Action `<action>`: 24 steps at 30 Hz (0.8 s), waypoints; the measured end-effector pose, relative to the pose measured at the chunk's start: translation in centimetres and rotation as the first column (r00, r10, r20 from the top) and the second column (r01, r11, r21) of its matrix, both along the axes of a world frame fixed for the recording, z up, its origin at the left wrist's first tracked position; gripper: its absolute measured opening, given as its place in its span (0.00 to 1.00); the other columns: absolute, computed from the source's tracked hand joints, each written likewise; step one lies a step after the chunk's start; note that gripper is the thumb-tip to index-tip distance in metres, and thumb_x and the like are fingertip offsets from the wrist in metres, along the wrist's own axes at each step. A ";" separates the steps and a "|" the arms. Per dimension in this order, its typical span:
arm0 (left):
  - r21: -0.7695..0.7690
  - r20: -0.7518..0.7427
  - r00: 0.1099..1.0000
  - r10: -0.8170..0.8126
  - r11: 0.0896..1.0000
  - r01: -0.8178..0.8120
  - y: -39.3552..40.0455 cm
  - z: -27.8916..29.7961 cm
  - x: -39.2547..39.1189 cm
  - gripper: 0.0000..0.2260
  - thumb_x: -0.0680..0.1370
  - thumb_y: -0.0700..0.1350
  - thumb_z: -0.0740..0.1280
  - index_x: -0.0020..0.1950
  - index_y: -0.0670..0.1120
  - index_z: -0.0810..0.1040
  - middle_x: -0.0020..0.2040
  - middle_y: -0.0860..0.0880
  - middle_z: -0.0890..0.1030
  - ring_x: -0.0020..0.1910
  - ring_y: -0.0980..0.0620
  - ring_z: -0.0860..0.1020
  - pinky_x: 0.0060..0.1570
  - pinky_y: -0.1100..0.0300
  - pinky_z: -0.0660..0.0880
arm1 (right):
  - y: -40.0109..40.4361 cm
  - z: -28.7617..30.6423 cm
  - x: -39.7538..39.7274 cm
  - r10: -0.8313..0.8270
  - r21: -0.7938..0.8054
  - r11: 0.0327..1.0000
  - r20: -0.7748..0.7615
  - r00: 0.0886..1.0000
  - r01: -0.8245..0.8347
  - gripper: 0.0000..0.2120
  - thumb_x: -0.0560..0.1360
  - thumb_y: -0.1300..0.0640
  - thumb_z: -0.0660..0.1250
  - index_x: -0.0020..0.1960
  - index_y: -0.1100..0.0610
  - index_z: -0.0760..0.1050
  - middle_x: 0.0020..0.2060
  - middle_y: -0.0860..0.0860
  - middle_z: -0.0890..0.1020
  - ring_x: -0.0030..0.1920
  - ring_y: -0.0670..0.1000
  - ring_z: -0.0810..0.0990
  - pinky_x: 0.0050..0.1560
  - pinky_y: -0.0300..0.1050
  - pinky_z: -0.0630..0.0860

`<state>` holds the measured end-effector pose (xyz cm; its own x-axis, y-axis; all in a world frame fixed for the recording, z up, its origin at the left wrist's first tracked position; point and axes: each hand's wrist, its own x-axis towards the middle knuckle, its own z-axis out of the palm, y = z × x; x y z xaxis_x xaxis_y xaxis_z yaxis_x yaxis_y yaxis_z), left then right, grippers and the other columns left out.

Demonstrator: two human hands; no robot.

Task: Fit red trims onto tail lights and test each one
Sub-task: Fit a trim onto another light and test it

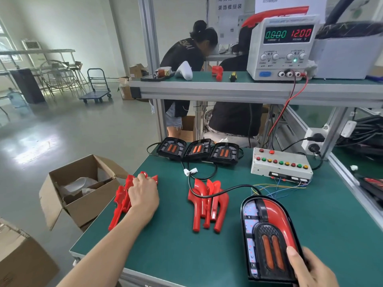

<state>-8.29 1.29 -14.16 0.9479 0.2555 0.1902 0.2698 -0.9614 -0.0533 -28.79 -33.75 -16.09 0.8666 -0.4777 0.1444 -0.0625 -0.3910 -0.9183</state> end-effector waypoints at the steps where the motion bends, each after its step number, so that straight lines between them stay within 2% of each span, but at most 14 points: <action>1: 0.006 0.008 1.000 -0.009 1.000 0.009 -0.1 -0.1 0.0 0.15 0.79 0.47 0.68 0.64 0.42 0.76 0.61 0.44 0.75 0.60 0.44 0.75 0.50 0.53 0.77 | -0.2 -0.2 0.0 -0.002 -0.012 1.000 -0.020 1.000 0.002 0.12 0.79 0.58 0.71 0.37 0.57 0.82 0.25 0.54 0.79 0.34 0.60 0.80 0.31 0.35 0.70; 4: 0.033 0.036 0.998 -0.056 0.998 0.054 -0.6 -0.4 -0.2 0.15 0.79 0.49 0.68 0.62 0.45 0.77 0.61 0.45 0.74 0.60 0.45 0.74 0.51 0.54 0.75 | -0.2 -0.2 0.1 0.008 -0.024 1.000 -0.052 0.999 -0.009 0.11 0.79 0.56 0.70 0.38 0.56 0.82 0.26 0.54 0.80 0.34 0.60 0.80 0.33 0.39 0.71; 7: 0.047 0.058 0.994 -0.091 0.995 0.088 -1.5 -0.8 -0.6 0.14 0.78 0.51 0.67 0.60 0.45 0.78 0.60 0.45 0.75 0.59 0.45 0.74 0.52 0.54 0.74 | -0.2 -0.3 0.0 0.003 -0.025 1.000 -0.063 0.998 -0.005 0.12 0.79 0.54 0.69 0.38 0.56 0.82 0.26 0.54 0.80 0.33 0.58 0.81 0.35 0.49 0.74; 11: 0.068 0.019 0.996 -0.085 0.994 0.084 -2.4 -0.7 -0.6 0.15 0.79 0.52 0.64 0.59 0.46 0.80 0.60 0.46 0.75 0.59 0.46 0.74 0.53 0.54 0.72 | -0.5 -0.5 0.1 -0.002 -0.020 1.000 -0.109 0.994 0.000 0.14 0.78 0.48 0.69 0.39 0.56 0.81 0.27 0.52 0.81 0.33 0.56 0.81 0.39 0.51 0.76; 14: 0.043 0.002 0.997 -0.074 0.996 0.074 -2.6 -0.1 -0.7 0.15 0.80 0.52 0.63 0.60 0.45 0.79 0.60 0.45 0.77 0.60 0.45 0.75 0.54 0.53 0.73 | -0.4 -0.3 0.0 -0.004 0.003 1.000 -0.125 0.992 0.004 0.18 0.74 0.39 0.66 0.41 0.54 0.82 0.28 0.51 0.82 0.34 0.56 0.82 0.42 0.51 0.78; 16: -0.046 0.037 0.997 -0.068 0.996 0.070 -2.8 0.6 -1.2 0.14 0.81 0.53 0.62 0.59 0.44 0.77 0.57 0.45 0.79 0.58 0.43 0.78 0.50 0.51 0.74 | -0.4 -0.3 -0.1 -0.003 0.010 1.000 -0.130 0.991 0.005 0.18 0.74 0.38 0.64 0.41 0.52 0.82 0.28 0.51 0.81 0.33 0.55 0.81 0.41 0.51 0.78; 18: -0.185 0.106 0.993 -0.058 0.980 0.077 -3.0 1.4 -2.0 0.12 0.82 0.53 0.63 0.54 0.44 0.74 0.52 0.44 0.81 0.52 0.40 0.81 0.43 0.51 0.72 | -0.6 -0.5 0.0 -0.004 -0.004 1.000 -0.140 0.990 0.003 0.15 0.77 0.42 0.66 0.42 0.51 0.81 0.28 0.52 0.81 0.31 0.54 0.81 0.41 0.54 0.79; 20: -0.358 0.226 0.973 -0.039 0.926 0.120 -3.2 2.0 -3.4 0.11 0.81 0.51 0.66 0.53 0.44 0.72 0.47 0.44 0.82 0.48 0.38 0.81 0.41 0.51 0.71 | -0.8 -0.6 0.0 0.004 -0.005 1.000 -0.156 0.988 -0.005 0.14 0.78 0.43 0.66 0.44 0.52 0.81 0.29 0.53 0.82 0.30 0.53 0.81 0.42 0.54 0.81; 22: -0.573 0.331 0.943 -0.021 0.790 0.219 -4.1 2.7 -5.5 0.12 0.78 0.50 0.70 0.57 0.46 0.74 0.42 0.49 0.81 0.45 0.42 0.81 0.42 0.51 0.73 | -0.9 -0.6 -0.1 0.017 0.005 1.000 -0.165 0.986 -0.017 0.14 0.78 0.42 0.65 0.45 0.52 0.81 0.29 0.53 0.83 0.29 0.53 0.82 0.41 0.54 0.81; 24: -0.715 0.387 0.921 -0.043 0.617 0.328 -6.3 3.1 -8.6 0.10 0.76 0.51 0.73 0.54 0.52 0.78 0.37 0.55 0.80 0.39 0.55 0.79 0.40 0.58 0.73 | -1.0 -0.6 -0.1 0.032 0.011 0.999 -0.169 0.985 -0.031 0.16 0.78 0.41 0.64 0.46 0.52 0.81 0.29 0.53 0.83 0.29 0.52 0.81 0.42 0.54 0.81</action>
